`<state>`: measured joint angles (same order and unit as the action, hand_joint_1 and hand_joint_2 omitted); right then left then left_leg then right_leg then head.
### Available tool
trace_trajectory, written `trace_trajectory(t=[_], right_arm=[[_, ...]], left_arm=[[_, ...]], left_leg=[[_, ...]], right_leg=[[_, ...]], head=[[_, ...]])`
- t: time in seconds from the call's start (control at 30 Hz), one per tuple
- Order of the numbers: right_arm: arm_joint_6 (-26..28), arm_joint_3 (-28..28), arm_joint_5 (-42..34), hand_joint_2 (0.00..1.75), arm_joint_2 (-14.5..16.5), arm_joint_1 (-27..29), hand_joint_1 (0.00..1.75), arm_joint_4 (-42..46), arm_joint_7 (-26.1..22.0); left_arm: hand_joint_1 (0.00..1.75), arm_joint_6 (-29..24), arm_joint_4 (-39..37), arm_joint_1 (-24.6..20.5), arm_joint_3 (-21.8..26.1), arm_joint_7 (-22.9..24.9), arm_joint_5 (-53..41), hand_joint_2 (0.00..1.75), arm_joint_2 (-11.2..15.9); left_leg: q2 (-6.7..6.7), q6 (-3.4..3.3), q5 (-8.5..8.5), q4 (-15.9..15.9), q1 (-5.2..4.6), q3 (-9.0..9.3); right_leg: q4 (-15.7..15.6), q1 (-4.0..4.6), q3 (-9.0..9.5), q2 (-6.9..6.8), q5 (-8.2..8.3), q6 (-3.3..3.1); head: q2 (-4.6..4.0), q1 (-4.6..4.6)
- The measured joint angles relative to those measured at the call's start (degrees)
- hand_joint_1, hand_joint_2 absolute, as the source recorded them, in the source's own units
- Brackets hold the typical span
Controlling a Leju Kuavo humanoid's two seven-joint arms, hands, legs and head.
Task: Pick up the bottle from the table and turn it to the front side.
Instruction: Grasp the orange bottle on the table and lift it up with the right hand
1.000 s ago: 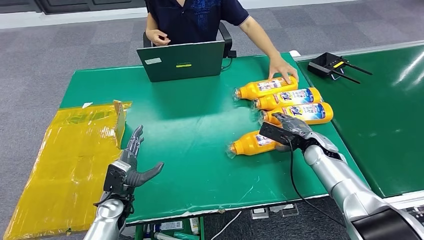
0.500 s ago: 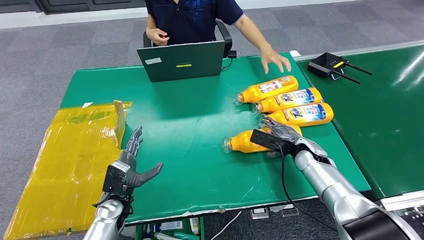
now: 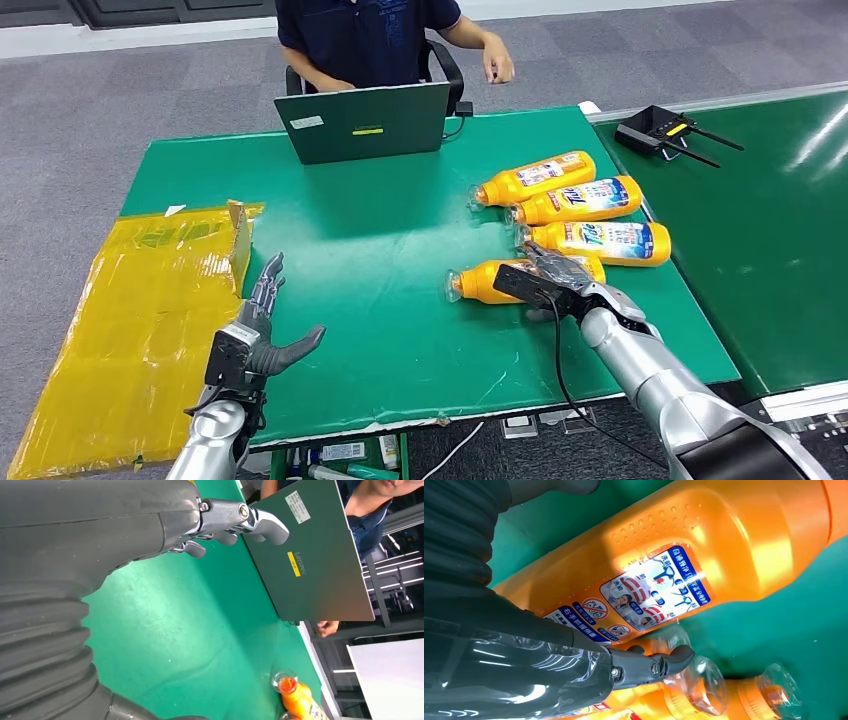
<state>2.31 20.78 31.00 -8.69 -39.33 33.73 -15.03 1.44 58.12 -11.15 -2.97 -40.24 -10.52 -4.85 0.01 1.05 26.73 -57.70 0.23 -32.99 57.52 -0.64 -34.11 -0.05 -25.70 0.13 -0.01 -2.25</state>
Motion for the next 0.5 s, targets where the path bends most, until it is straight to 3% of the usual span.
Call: trace_trajectory(t=[0.5], right_arm=[[0.1,0.0,-0.9,1.75,-0.9,-0.1,0.0,0.0,0.4]], left_arm=[[0.0,0.0,0.0,0.0,0.0,0.0,0.0,1.75,0.1]], left_leg=[[-0.01,-0.01,-0.01,0.0,0.0,0.02]], right_leg=[[0.0,0.0,0.03,-0.02,0.0,0.0]], head=[[0.01,0.0]])
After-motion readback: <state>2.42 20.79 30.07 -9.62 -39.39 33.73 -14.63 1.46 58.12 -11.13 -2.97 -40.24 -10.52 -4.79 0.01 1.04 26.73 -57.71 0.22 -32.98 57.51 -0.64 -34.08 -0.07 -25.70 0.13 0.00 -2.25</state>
